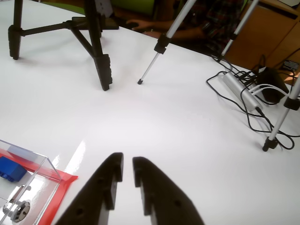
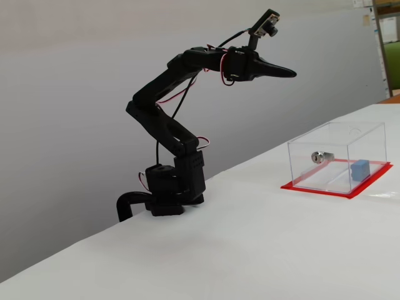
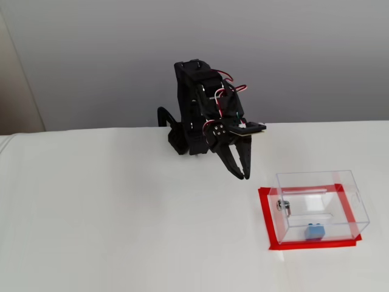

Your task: Pick the blue lego brick and place it into the transparent box

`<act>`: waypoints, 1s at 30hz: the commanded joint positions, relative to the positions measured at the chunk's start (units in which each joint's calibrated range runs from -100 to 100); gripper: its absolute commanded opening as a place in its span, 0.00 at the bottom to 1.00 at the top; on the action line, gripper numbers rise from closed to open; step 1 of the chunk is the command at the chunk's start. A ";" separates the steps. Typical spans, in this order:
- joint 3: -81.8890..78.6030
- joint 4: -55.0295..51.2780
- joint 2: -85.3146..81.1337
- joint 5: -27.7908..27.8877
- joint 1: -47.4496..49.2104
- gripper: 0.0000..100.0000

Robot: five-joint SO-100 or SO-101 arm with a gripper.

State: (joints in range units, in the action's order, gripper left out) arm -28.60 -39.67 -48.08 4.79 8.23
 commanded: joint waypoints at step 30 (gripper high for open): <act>-49.97 13.74 -36.14 -3.95 -16.10 0.02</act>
State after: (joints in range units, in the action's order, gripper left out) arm -75.38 -26.91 -81.56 1.03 -7.37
